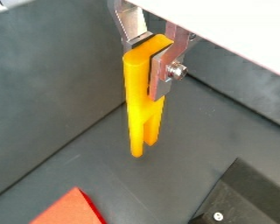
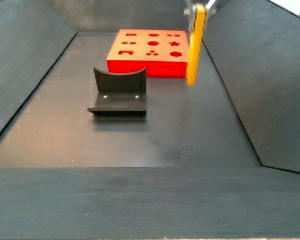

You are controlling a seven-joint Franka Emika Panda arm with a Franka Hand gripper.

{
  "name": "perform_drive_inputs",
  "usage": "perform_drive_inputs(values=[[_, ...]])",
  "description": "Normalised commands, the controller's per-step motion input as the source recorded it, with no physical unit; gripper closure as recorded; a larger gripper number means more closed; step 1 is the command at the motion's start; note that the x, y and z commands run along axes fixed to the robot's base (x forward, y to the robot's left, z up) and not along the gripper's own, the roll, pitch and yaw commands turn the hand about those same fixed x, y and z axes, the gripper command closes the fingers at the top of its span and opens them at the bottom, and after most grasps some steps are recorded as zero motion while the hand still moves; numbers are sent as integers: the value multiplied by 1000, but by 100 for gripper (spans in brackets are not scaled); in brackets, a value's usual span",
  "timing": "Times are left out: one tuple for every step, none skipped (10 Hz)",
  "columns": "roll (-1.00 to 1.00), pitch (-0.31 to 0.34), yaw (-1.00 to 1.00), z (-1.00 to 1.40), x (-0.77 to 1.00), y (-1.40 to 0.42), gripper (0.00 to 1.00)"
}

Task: Pick up the square-circle object. Move up. Rotate the square-circle object. Move to above the board. Insert the square-circle object.
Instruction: Rotate the square-circle object.

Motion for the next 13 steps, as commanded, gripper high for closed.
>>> perform_drive_inputs(values=[[-97,-74,17,-1000,15,4,100],[-97,-73,13,-827,19,2,100],[-98,-67,10,-665,19,0,100],[-99,-63,8,-455,21,-1,100],[-98,-67,7,-351,19,-1,100],[-99,-58,6,-176,-6,0,100],[-99,-58,6,-176,-6,0,100],[-99,-56,7,-178,-16,-1,100],[-99,-57,7,-177,-13,-1,100],[-99,-57,6,-176,-12,-2,100],[-99,-58,6,-175,-11,-1,100],[-99,-57,6,-175,-11,-1,100],[-99,-57,6,-175,-11,-1,100]])
